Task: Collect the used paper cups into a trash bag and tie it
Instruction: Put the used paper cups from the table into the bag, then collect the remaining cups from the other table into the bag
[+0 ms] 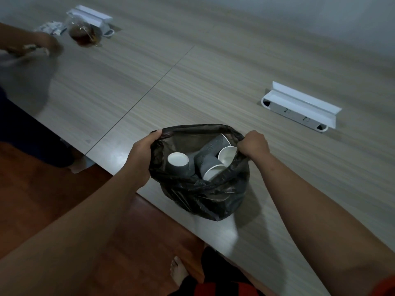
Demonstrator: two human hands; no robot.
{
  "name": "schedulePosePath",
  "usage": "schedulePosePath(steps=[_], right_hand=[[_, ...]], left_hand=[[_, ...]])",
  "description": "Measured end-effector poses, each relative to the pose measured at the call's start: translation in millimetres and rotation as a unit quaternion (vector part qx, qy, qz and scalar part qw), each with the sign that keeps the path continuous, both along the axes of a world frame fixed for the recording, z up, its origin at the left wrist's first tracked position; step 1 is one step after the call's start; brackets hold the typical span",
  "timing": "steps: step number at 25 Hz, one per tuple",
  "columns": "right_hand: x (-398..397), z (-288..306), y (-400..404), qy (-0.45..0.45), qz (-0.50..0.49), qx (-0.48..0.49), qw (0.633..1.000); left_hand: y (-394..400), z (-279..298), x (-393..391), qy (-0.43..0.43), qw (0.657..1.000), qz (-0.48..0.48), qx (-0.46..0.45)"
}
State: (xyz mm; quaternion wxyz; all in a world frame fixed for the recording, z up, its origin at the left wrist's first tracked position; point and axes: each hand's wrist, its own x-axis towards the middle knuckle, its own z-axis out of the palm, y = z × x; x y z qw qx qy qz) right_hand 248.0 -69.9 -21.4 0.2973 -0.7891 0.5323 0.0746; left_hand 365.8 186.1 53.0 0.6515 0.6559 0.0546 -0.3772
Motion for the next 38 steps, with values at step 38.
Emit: schedulePosePath(steps=[38], right_hand=[[-778, 122, 321, -0.650, -0.679, -0.165, 0.298]], left_hand=[[-179, 37, -682, 0.005, 0.665, -0.740, -0.098]])
